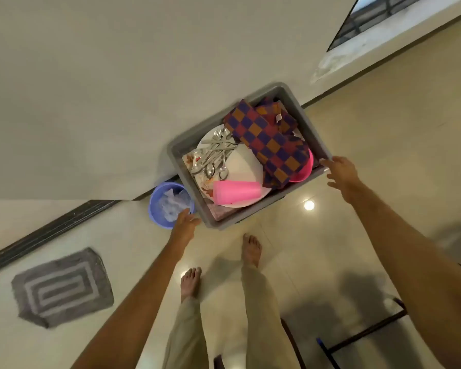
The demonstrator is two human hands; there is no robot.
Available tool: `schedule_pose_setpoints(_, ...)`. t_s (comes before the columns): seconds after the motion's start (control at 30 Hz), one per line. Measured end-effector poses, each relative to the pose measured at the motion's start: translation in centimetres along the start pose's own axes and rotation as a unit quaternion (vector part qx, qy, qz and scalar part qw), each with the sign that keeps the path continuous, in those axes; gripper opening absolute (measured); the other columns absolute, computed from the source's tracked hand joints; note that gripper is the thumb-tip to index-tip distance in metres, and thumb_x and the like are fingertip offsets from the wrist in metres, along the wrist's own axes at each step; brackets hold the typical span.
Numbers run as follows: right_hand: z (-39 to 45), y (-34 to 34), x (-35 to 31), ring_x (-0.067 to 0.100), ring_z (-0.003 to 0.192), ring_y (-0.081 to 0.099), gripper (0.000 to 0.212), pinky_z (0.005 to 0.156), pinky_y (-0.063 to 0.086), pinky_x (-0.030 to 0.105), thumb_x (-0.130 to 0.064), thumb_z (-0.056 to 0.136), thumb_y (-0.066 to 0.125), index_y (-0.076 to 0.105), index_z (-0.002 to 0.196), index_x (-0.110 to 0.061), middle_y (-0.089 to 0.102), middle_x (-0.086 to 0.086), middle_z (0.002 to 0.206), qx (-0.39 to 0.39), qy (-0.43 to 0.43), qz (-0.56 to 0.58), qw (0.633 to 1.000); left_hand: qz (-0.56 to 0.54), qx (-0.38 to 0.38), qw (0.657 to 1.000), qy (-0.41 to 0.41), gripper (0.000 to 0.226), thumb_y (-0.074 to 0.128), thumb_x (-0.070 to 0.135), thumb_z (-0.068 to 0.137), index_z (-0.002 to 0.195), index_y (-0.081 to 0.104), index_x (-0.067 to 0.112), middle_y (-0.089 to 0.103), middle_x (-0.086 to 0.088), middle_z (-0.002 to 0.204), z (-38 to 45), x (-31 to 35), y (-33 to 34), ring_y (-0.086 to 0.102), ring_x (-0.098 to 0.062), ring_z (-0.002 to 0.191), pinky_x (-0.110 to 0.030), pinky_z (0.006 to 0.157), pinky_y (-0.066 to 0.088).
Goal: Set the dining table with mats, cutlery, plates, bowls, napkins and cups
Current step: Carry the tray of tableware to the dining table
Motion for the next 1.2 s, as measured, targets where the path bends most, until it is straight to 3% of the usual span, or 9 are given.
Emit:
schedule_pose_setpoints(0.17, 3.0, 1.6, -0.6, 0.029, 0.073, 0.074, 0.024, 0.064, 0.063, 0.035, 0.002, 0.097, 0.051, 0.070, 0.112, -0.001, 0.068, 0.024, 0.109, -0.055, 0.007, 0.000, 0.998, -0.022, 0.034, 0.999, 0.009, 0.028, 0.058, 0.009, 0.105, 0.125, 0.054, 0.029, 0.066, -0.001, 0.126, 2.5, 0.4, 1.3, 0.061, -0.021, 0.110, -0.033, 0.083, 0.048)
schedule_pose_setpoints(0.23, 4.5, 2.3, -0.6, 0.038, 0.092, 0.073, 0.020, 0.082, 0.063, 0.044, 0.000, 0.088, 0.062, 0.072, 0.092, -0.016, 0.071, 0.019, 0.112, -0.008, -0.018, -0.081, 0.996, -0.073, 0.026, 0.997, -0.015, 0.035, 0.062, 0.026, 0.104, 0.138, 0.052, 0.028, 0.064, -0.003, 0.134, 3.9, -0.1, 0.9, 0.063, -0.022, 0.114, -0.033, 0.087, 0.049)
schedule_pose_setpoints(0.3, 5.4, 2.5, -1.0, 0.032, 0.106, 0.068, 0.021, 0.091, 0.056, 0.033, -0.005, 0.083, 0.069, 0.074, 0.099, -0.017, 0.071, 0.010, 0.116, 0.053, -0.063, -0.183, 0.980, -0.111, 0.006, 0.993, -0.050, 0.066, 0.072, 0.040, 0.095, 0.151, 0.044, 0.022, 0.059, -0.010, 0.147, 5.3, -0.1, 0.8, 0.061, -0.028, 0.126, -0.041, 0.099, 0.050)
schedule_pose_setpoints(0.4, 6.2, 3.3, -1.1, 0.033, 0.110, 0.063, 0.029, 0.080, 0.045, 0.028, -0.005, 0.088, 0.065, 0.067, 0.117, -0.003, 0.067, 0.016, 0.118, 0.110, -0.099, -0.242, 0.959, -0.013, 0.018, 1.000, -0.013, 0.052, 0.071, 0.004, 0.096, 0.140, 0.048, 0.019, 0.062, -0.010, 0.137, 6.8, 0.3, 1.4, 0.060, -0.034, 0.129, -0.050, 0.105, 0.052)
schedule_pose_setpoints(0.57, 7.3, 4.0, -1.2, 0.041, 0.123, 0.047, 0.047, 0.093, 0.047, 0.052, -0.007, 0.087, 0.068, 0.048, 0.129, -0.006, 0.048, 0.022, 0.132, 0.177, -0.142, -0.357, 0.906, 0.002, 0.034, 0.999, 0.002, 0.084, 0.081, 0.002, 0.086, 0.154, 0.038, 0.027, 0.061, -0.005, 0.139, 9.6, 0.3, 1.7, 0.061, -0.033, 0.125, -0.060, 0.102, 0.054)
schedule_pose_setpoints(0.67, 9.3, 3.1, -1.4, 0.043, 0.124, 0.053, 0.057, 0.099, 0.048, 0.047, 0.000, 0.086, 0.070, 0.052, 0.140, -0.007, 0.056, 0.024, 0.132, 0.097, -0.139, -0.338, 0.926, -0.007, 0.046, 0.999, 0.013, 0.075, 0.077, -0.001, 0.088, 0.150, 0.043, 0.026, 0.065, -0.003, 0.130, 10.3, 0.7, 2.1, 0.062, -0.032, 0.121, -0.059, 0.102, 0.054)
schedule_pose_setpoints(0.87, 9.1, 1.6, -0.9, 0.035, 0.092, 0.058, 0.033, 0.079, 0.049, 0.038, -0.012, 0.076, 0.060, 0.068, 0.106, -0.001, 0.059, 0.017, 0.093, 0.027, -0.128, -0.321, 0.938, 0.044, 0.109, 0.992, 0.036, 0.048, 0.073, -0.003, 0.087, 0.127, 0.058, 0.017, 0.070, -0.004, 0.104, 10.2, 0.3, 2.4, 0.066, -0.030, 0.103, -0.055, 0.099, 0.057)
schedule_pose_setpoints(0.97, 6.8, 0.6, 0.7, 0.028, 0.078, 0.051, 0.039, 0.068, 0.036, 0.030, -0.022, 0.057, 0.046, 0.064, 0.088, -0.008, 0.056, 0.014, 0.080, 0.042, -0.146, -0.281, 0.948, 0.020, 0.105, 0.994, 0.039, 0.049, 0.069, -0.009, 0.086, 0.129, 0.059, 0.012, 0.069, -0.005, 0.106, 8.4, -0.2, 2.7, 0.064, -0.031, 0.105, -0.047, 0.095, 0.056)
schedule_pose_setpoints(1.2, 0.2, -2.1, 7.9, 0.029, 0.072, 0.048, 0.032, 0.066, 0.031, 0.031, -0.025, 0.057, 0.041, 0.060, 0.077, -0.010, 0.054, 0.013, 0.071, 0.156, -0.094, -0.214, 0.960, 0.028, 0.074, 0.997, 0.021, 0.058, 0.074, 0.005, 0.057, 0.114, 0.066, 0.013, 0.070, -0.022, 0.111, 3.8, -3.4, 1.2, 0.066, -0.044, 0.106, -0.054, 0.087, 0.058)
Point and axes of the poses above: each hand's wrist, its own z-axis towards the middle knuckle, its own y-axis out of the palm, x = y × z, the point moved 1 cm from there along z, towards the middle knuckle
